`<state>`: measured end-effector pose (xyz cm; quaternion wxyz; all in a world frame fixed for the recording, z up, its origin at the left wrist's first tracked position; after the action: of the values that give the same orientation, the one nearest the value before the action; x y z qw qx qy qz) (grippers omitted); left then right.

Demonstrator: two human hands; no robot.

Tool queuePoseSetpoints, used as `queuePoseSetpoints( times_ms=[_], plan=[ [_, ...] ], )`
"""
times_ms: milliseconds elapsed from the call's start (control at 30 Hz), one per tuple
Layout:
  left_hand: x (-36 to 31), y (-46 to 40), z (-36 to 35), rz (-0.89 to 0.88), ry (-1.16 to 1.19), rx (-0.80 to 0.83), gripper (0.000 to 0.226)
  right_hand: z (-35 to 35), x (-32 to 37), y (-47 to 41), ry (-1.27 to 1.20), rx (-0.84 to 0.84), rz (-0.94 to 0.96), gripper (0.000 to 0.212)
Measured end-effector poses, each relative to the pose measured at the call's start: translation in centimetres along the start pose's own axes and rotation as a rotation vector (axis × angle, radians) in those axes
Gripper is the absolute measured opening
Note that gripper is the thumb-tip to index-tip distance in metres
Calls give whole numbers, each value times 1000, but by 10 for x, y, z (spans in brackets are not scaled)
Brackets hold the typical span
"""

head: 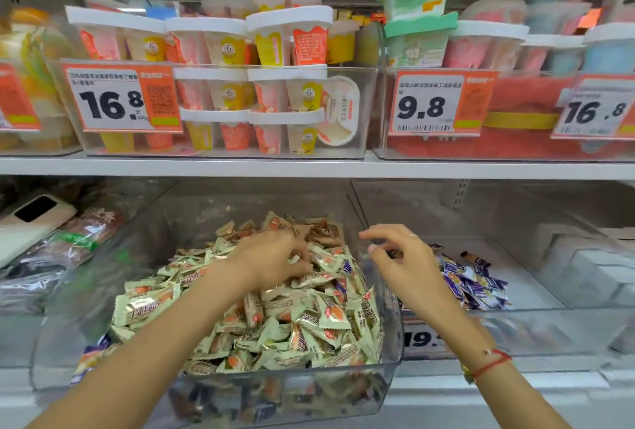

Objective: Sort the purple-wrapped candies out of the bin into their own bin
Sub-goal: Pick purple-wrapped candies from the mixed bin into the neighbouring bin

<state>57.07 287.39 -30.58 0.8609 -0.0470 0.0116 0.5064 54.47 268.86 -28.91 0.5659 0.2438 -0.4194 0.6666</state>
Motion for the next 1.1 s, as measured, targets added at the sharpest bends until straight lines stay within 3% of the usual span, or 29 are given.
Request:
queuePoseSetpoints(
  times_ms=[167, 233, 333, 433, 533, 667, 733, 833, 933, 1000, 1100],
  plan=[
    [42, 46, 22, 198, -251, -18, 19, 0, -5, 10, 49, 63, 44, 22],
    [32, 50, 31, 172, -281, -87, 25, 3, -4, 13, 45, 44, 59, 22],
    [-11, 34, 36, 49, 2, -257, 28, 5, 0, 17, 19, -11, 89, 20],
    [-44, 0, 13, 21, 262, -180, 43, 6, 1, 18, 11, -44, 98, 19],
    [-58, -18, -4, 20, 508, -117, 35, 6, 0, 18, 9, -42, 99, 18],
    [-45, -9, 2, 66, 620, -136, 26, 0, -7, 20, 43, 151, 84, 33],
    [-17, 10, 24, 164, 554, -287, 23, -4, -14, 24, 50, 289, 50, 46],
    [26, 43, 54, 366, 117, -444, 26, -2, -17, 29, 58, 332, 42, 54],
    [11, 38, 61, 239, -53, -503, 27, 2, -15, 31, 112, 279, 73, 60],
    [-22, 15, 46, 61, 31, -404, 19, 4, -14, 32, 110, 252, 80, 63],
    [-56, -19, -2, -7, -44, -50, 39, 6, -12, 32, 106, 219, 98, 56]
  ],
)
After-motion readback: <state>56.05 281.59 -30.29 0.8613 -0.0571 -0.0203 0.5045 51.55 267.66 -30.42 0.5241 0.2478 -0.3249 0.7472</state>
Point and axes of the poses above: each hand's wrist, its own y-axis away from the middle knuckle, its own z-axis out of the back of the hand, x = y × z, the point moved 8 cm from there along -y, towards the middle knuckle, and after that the axes turned 12 degrees about -z, right-handed, at the moved point
